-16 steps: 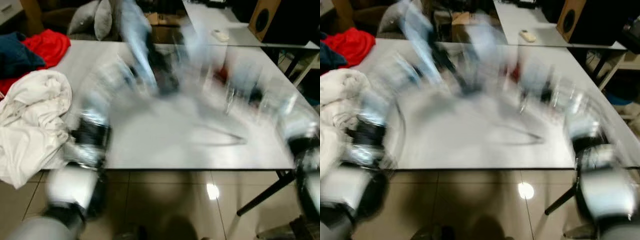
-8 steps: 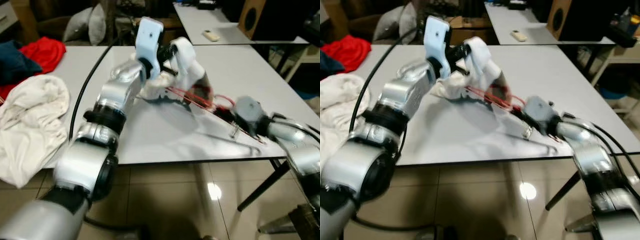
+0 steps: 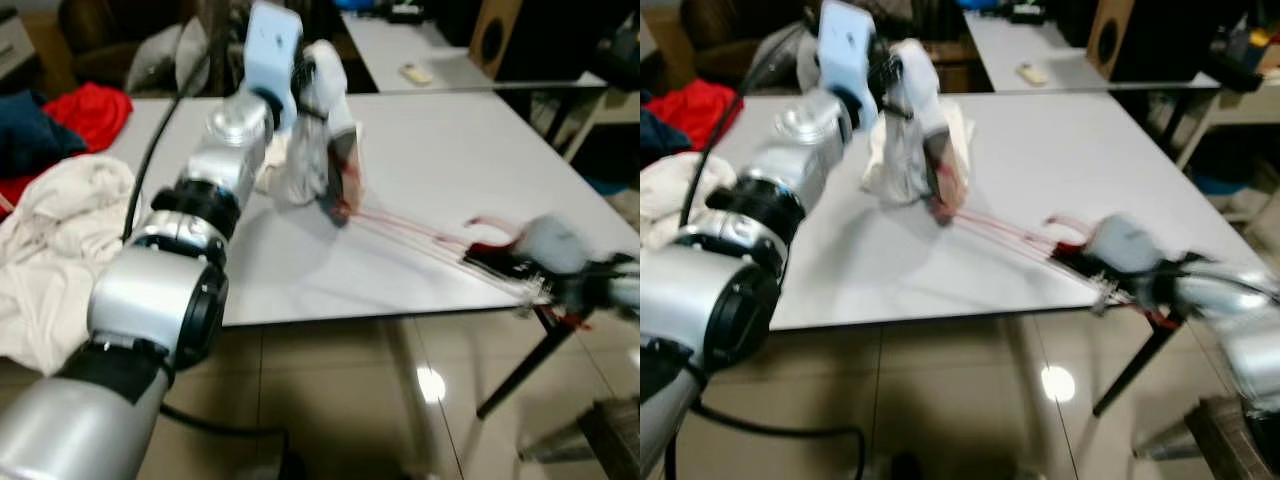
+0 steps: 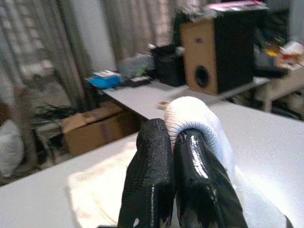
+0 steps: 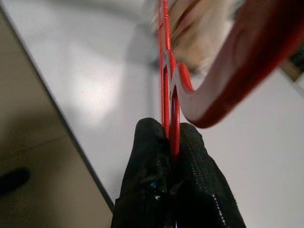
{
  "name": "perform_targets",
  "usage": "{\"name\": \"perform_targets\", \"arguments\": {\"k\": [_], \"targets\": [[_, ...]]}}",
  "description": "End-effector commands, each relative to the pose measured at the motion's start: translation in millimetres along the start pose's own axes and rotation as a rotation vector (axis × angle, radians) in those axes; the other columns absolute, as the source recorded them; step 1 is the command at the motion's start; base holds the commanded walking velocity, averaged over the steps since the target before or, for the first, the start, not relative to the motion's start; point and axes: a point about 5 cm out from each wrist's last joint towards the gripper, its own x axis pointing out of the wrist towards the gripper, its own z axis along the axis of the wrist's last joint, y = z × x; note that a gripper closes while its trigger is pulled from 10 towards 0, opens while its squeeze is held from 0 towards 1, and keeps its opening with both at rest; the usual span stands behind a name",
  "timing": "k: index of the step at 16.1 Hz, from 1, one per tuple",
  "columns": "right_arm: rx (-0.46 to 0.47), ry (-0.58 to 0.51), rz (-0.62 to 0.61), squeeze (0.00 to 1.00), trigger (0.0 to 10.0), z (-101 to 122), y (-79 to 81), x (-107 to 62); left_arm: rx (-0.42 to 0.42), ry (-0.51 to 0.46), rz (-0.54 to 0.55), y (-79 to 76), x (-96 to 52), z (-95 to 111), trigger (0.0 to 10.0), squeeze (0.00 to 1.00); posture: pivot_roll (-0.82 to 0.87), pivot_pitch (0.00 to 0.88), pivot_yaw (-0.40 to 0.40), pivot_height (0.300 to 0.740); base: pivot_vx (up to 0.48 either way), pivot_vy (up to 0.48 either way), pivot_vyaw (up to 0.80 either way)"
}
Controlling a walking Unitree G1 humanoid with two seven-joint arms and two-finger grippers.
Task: Hang hanger
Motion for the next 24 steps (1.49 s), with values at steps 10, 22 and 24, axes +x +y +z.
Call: {"name": "perform_targets", "arguments": {"k": [10, 22, 24], "targets": [[0.362, -0.284, -0.221, 0.0, 10.0, 41, 9.8, -49.2, 0.166, 0.35, -0.689, -41.1, -60.1, -94, 10.0, 1.0, -0.08, 0.007, 0.079, 0.74, 0.0, 0.0, 0.0], [0.58, -0.315, -0.719, 0.0, 10.0, 40, 9.3, 0.1, -0.047, 0.103, -0.361, 6.8, -115.4, -44, 10.0, 0.0, -0.05, 0.01, 0.061, 0.74, 0.0, 0.0, 0.0], [0.641, -0.261, -0.786, 0.0, 10.0, 38, 22.3, 13.4, -0.052, 0.164, -0.15, 2.3, -126.3, -65, 10.0, 0.0, -0.03, 0.0, 0.055, 0.74, 0.0, 0.0, 0.0]]}}
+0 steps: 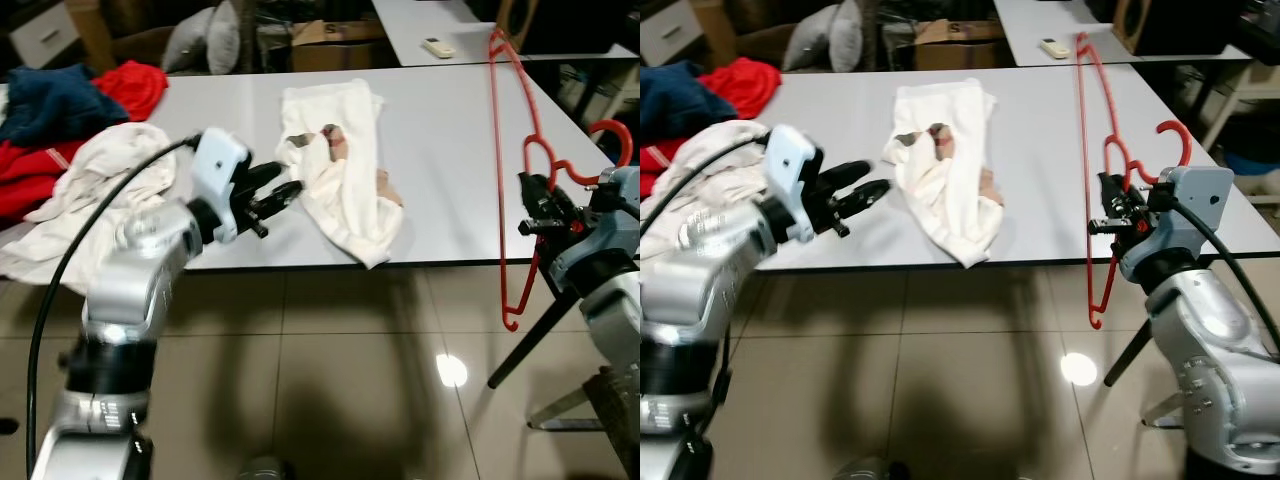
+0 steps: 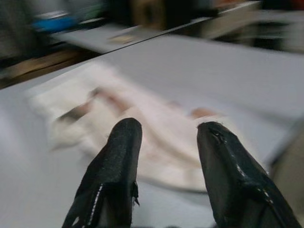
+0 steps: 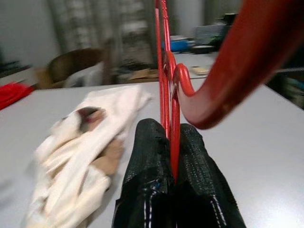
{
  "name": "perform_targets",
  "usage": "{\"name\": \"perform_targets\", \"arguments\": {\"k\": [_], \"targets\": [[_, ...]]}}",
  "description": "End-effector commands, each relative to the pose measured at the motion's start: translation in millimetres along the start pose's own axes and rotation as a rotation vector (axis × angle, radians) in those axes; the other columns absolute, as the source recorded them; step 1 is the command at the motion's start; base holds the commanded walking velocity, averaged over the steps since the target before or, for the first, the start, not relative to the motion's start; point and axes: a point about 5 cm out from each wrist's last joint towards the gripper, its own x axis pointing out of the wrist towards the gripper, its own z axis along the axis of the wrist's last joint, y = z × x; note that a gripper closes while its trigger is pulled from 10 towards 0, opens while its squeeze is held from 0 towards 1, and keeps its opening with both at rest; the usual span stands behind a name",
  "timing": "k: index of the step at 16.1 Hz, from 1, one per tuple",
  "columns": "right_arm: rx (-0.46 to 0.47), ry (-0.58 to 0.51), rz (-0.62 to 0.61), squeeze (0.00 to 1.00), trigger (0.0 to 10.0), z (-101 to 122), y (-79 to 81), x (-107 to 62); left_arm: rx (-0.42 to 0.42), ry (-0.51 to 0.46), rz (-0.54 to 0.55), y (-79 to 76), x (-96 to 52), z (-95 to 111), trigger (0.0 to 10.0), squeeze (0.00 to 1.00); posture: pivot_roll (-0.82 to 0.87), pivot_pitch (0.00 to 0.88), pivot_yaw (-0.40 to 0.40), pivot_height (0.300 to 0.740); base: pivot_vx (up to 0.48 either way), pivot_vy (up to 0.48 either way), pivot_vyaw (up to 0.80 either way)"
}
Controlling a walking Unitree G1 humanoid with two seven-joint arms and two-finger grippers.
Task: Hang hanger
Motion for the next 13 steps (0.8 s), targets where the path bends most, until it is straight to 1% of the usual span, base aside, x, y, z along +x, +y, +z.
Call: {"name": "perform_targets", "arguments": {"k": [1, 2, 3, 4, 6, 7, 10, 13], "targets": [[0.001, 0.026, -0.026, 0.0, 10.0, -5, 6.7, -0.9, 0.029, 0.031, 0.088, 0.5, -3.0, -6, 10.0, 0.0, -0.03, 0.0, 0.055, 0.74, 0.0, 0.0, 0.0], [0.012, 0.032, -0.034, 0.0, 10.0, -11, 12.8, -3.2, 0.059, 0.05, 0.121, -3.5, -5.3, -11, 10.0, 0.0, -0.02, 0.001, 0.054, 0.74, 0.0, 0.0, 0.0], [0.042, 0.045, -0.033, 0.0, 10.0, -24, 26.6, -11.1, -0.023, 0.042, 0.165, -15.2, -9.8, -22, 10.0, 0.0, -0.02, 0.006, 0.054, 0.74, 0.0, 0.0, 0.0], [0.025, 0.046, -0.03, 0.0, 10.0, -27, 31.4, -13.7, -0.04, 0.043, 0.175, -20.3, -11.5, -25, 10.0, 0.0, -0.02, 0.019, 0.047, 0.74, 0.0, 0.0, 0.0], [-0.003, 0.055, -0.019, 0.0, 10.0, -29, 36.8, -16.6, -0.03, 0.071, 0.175, -28.8, -13.3, -27, 10.0, 0.0, -0.02, 0.03, 0.042, 0.74, 0.0, 0.255, 0.0], [0.002, 0.056, -0.026, 0.0, 10.0, -29, 38.2, -17.6, -0.035, 0.073, 0.184, -31.5, -13.7, -26, 10.0, 0.0, -0.03, 0.036, 0.04, 0.74, 0.0, 0.266, 0.0], [0.001, 0.06, -0.033, 0.0, 10.0, -33, 42.6, -21.9, -0.03, 0.06, 0.199, -31.2, -13.1, -21, 10.0, 0.0, -0.03, 0.042, 0.04, 0.74, 0.0, 0.279, 0.0], [-0.006, 0.065, -0.033, 0.0, 10.0, -35, 45.6, -23.3, -0.026, 0.058, 0.211, -28.9, -9.4, -14, 10.0, 0.0, -0.04, 0.044, 0.038, 0.74, 0.0, 0.277, 0.0]]}}
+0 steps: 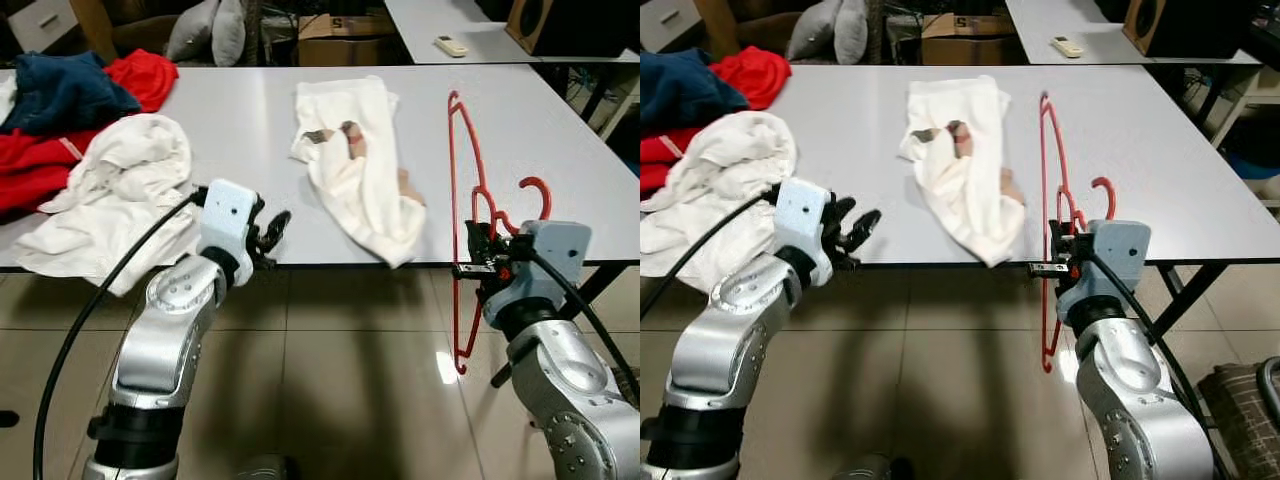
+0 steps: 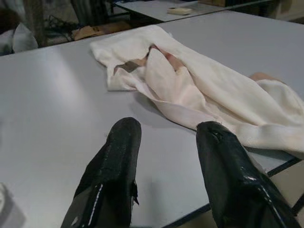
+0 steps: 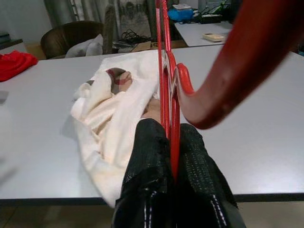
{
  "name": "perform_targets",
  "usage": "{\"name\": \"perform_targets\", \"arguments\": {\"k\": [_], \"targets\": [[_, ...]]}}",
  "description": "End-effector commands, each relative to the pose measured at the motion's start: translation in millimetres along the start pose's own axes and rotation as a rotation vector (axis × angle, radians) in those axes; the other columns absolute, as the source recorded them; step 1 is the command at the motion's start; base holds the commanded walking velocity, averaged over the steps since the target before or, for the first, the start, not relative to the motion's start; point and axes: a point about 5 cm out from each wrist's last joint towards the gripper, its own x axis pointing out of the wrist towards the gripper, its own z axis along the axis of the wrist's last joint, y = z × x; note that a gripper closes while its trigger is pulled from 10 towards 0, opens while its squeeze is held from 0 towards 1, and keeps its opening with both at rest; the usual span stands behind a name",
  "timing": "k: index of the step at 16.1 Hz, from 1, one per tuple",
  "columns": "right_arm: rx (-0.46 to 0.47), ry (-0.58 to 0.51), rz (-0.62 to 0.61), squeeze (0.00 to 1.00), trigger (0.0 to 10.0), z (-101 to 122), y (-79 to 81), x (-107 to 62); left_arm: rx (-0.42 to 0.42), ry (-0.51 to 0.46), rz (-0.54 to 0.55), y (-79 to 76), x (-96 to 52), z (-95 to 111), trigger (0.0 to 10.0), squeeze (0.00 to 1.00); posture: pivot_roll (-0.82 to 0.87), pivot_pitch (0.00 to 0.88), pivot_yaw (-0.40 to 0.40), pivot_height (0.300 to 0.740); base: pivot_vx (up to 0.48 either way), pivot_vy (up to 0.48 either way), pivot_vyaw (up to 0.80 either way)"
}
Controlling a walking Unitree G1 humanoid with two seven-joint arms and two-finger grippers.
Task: Hang hanger
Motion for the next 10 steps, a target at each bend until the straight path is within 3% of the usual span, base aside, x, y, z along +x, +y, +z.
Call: {"name": "perform_targets", "arguments": {"k": [1, 5, 10], "targets": [[-0.007, -0.027, -0.011, 0.0, 10.0, 4.0, -0.2, -2.4, 0.009, -0.006, 0.005, 0.4, -0.7, 4.5, 10.0, 0.0, -0.04, 0.042, 0.036, 0.74, 0.0, 0.277, 0.0], [-0.02, -0.018, -0.028, 0.0, 10.0, -0.2, -1.7, -2.9, -0.045, -0.01, -0.013, -7.0, -1.8, 4.8, 10.0, 0.0, -0.03, 0.041, 0.03, 0.74, 0.0, 0.275, 0.0], [-0.04, -0.016, 0.011, 0.0, 10.0, -2.8, 6.9, -3.9, -0.013, 0.005, -0.022, -7.6, -3.5, 3.2, 10.0, 0.0, -0.04, 0.038, 0.029, 0.74, 0.0, 0.276, 0.0]]}}
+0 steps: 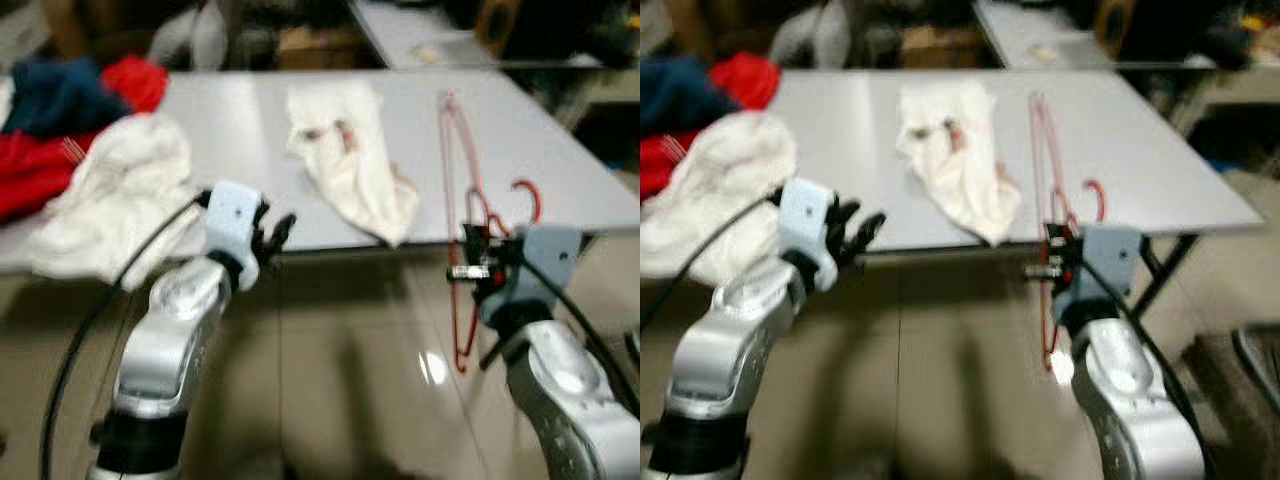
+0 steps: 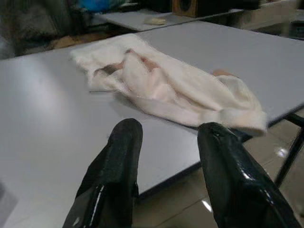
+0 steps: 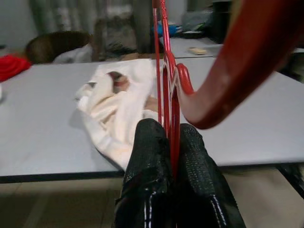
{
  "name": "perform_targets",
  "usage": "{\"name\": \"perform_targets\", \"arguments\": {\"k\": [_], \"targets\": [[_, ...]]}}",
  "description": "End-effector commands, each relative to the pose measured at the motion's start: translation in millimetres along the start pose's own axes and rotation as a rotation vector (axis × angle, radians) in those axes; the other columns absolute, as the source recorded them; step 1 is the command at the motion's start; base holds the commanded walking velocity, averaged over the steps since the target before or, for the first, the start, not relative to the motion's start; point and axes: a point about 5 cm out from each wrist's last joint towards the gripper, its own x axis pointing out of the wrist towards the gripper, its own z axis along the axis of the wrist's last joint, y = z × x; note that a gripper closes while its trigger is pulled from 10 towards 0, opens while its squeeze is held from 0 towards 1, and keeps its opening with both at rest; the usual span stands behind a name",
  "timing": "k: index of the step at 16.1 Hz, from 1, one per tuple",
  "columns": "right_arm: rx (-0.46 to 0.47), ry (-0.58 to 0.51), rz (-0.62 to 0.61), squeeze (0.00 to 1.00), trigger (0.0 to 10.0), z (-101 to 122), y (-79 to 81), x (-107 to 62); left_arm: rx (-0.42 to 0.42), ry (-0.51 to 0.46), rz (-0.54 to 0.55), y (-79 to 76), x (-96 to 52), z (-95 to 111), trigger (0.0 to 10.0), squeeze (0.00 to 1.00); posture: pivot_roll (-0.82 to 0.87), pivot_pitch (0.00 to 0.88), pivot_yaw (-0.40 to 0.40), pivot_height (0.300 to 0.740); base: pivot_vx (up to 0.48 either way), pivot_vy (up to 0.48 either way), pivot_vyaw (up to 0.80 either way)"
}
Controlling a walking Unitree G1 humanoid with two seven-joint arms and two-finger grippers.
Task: Hang hanger
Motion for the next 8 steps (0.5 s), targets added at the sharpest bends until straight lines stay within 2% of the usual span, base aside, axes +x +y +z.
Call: {"name": "perform_targets", "arguments": {"k": [1, 8], "targets": [[0.006, -0.009, 0.007, 0.0, 10.0, 1.1, 2.1, -1.6, 0.014, 0.003, 0.003, 1.0, -1.0, 1.6, 10.0, 0.0, -0.04, 0.037, 0.03, 0.74, 0.0, 0.274, 0.0], [0.034, 0.012, -0.001, 0.0, 10.0, -5.3, 2.7, -4.5, 0.019, 0.007, -0.008, -1.0, 0.4, 0.8, 10.0, 0.0, -0.04, 0.027, 0.033, 0.74, 0.0, 0.279, 0.0]]}}
